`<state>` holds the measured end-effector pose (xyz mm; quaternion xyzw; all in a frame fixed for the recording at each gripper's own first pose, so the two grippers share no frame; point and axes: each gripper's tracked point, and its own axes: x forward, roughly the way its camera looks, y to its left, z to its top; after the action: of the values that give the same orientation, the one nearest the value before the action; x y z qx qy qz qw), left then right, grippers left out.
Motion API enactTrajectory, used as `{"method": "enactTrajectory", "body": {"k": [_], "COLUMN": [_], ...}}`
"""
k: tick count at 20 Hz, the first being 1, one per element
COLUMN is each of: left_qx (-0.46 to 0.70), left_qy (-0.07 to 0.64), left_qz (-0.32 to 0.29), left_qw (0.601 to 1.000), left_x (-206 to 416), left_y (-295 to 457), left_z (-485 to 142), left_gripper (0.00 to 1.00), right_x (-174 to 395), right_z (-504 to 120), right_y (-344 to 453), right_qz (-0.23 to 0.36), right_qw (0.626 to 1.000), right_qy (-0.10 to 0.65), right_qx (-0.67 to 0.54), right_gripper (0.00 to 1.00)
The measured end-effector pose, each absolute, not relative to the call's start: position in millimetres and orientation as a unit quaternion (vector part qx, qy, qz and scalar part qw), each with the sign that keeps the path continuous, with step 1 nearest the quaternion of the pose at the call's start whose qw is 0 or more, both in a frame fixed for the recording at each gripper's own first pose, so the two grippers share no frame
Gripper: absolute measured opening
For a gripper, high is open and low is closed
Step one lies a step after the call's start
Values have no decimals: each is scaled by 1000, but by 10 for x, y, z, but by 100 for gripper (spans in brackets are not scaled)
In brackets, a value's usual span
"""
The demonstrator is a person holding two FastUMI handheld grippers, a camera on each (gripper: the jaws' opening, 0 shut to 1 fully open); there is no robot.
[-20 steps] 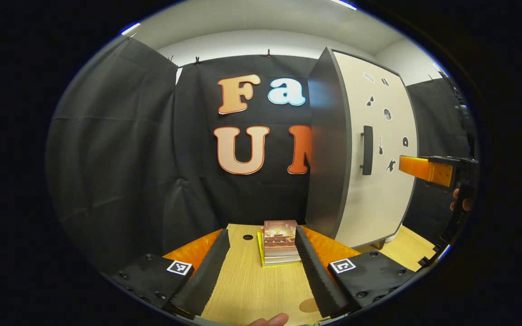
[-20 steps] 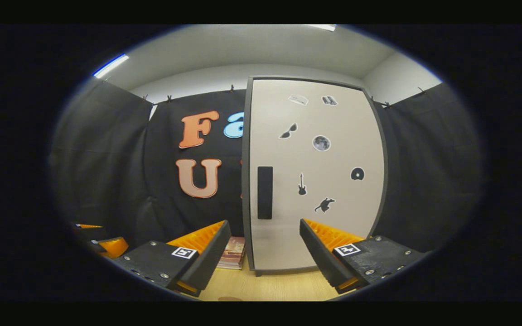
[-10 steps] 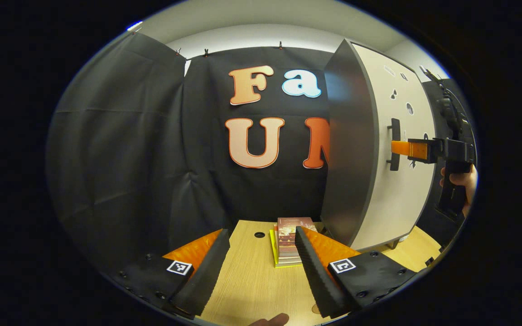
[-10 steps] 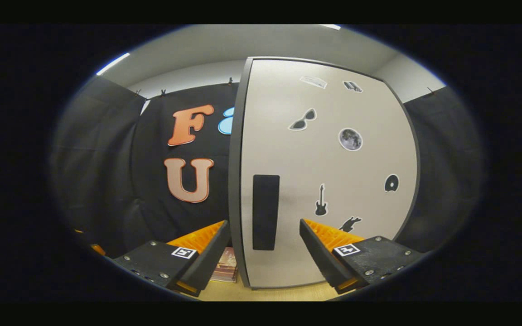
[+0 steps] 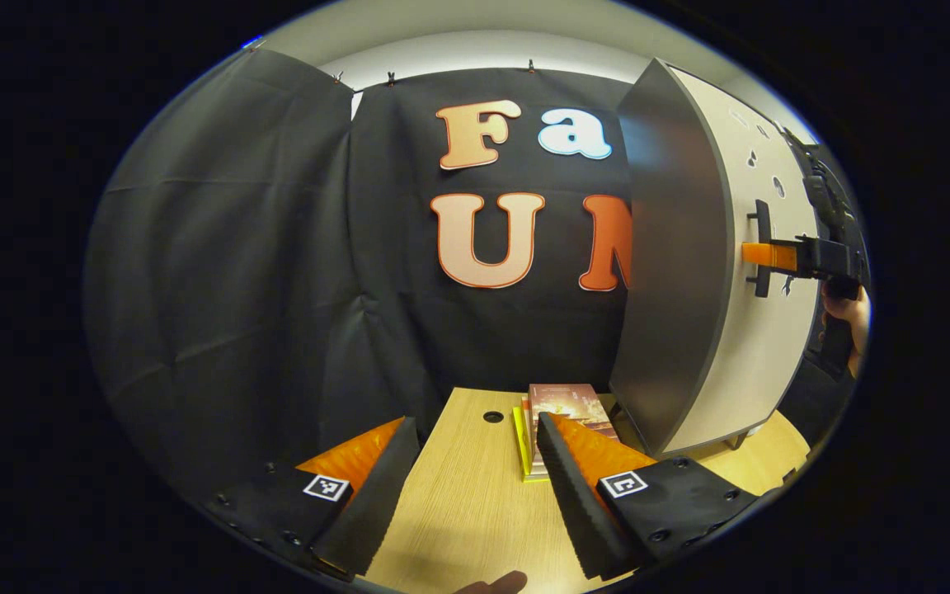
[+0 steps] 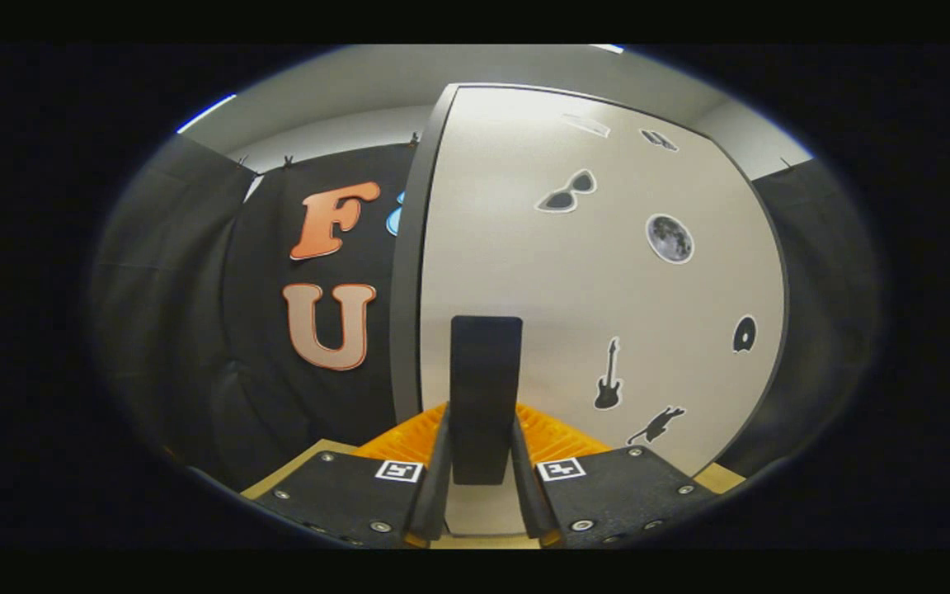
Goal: Open the cabinet door with the right hand, grasp the bottle in the cabinet with the left hand and place it on the coaster, then close the cabinet door with the right hand.
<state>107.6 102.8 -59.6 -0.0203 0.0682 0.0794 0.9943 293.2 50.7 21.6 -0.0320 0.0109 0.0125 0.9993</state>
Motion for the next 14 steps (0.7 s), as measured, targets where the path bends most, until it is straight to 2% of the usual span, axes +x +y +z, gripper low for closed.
{"method": "enactTrajectory", "body": {"k": [2, 4, 5, 7, 14], "left_qx": [-19, -15, -13, -9, 4], "left_qy": [66, 62, 60, 59, 63], "left_qz": [80, 78, 77, 72, 52], "left_qw": [994, 995, 995, 996, 997], "left_x": [1080, 1062, 1038, 931, 521], "left_y": [1014, 973, 937, 803, 216], "left_z": [-578, -546, -537, -523, -585], "left_gripper": [95, 95, 95, 95, 95], "right_x": [2904, 2866, 2834, 2731, 2034], "right_z": [208, 211, 219, 242, 335], "right_y": [501, 489, 479, 483, 288], "right_qz": [14, 16, 18, 24, 32], "right_qw": [999, 1000, 1000, 1000, 999], "right_qy": [18, 19, 18, 17, 17], "right_qx": [-24, -17, -15, -3, 10], "right_gripper": [34, 27, 30, 30, 24]}}
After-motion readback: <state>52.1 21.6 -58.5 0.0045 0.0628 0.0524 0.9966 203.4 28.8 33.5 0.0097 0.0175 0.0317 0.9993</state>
